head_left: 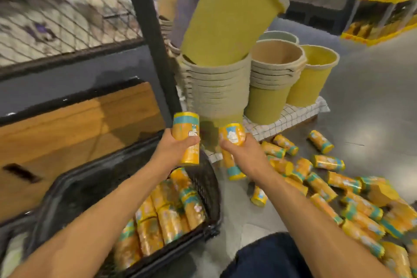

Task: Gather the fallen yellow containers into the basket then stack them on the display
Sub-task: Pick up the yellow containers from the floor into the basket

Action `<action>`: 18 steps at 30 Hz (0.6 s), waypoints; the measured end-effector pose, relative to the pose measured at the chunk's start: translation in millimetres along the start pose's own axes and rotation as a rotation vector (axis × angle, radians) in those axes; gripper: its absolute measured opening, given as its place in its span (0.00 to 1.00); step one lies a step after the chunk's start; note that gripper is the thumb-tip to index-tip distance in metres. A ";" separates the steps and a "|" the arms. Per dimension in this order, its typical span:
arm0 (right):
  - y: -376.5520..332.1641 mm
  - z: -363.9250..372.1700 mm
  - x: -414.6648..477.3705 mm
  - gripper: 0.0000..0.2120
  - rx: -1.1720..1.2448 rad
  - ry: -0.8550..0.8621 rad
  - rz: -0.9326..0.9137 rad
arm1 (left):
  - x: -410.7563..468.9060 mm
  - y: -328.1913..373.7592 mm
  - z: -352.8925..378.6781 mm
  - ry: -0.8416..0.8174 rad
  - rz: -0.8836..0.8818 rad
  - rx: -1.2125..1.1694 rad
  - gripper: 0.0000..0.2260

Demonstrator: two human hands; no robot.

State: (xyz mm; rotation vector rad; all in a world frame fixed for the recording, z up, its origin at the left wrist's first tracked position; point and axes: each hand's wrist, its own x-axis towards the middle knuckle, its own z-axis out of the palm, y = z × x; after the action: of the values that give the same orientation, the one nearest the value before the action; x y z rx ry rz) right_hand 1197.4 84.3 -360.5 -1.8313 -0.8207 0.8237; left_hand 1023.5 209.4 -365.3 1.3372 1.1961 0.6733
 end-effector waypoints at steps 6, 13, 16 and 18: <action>-19.0 148.1 -17.3 0.29 -0.201 -0.353 -0.048 | -7.8 -56.5 -142.3 0.301 -0.173 0.104 0.17; -0.8 273.0 -62.2 0.33 -0.480 -0.647 0.018 | -20.6 -145.0 -229.4 0.434 -0.409 0.466 0.15; 11.6 303.3 -68.8 0.35 -0.587 -0.765 0.057 | -17.6 -171.5 -248.1 0.465 -0.510 0.605 0.39; 24.2 320.6 -73.1 0.34 -0.628 -0.840 0.074 | -14.7 -185.9 -255.5 0.454 -0.555 0.697 0.45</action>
State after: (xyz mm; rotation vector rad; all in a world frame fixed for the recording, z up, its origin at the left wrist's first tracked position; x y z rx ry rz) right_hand 900.7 168.3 -477.4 -2.0382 -1.6929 1.5554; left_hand 738.0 254.7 -493.9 1.3273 2.2027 0.1416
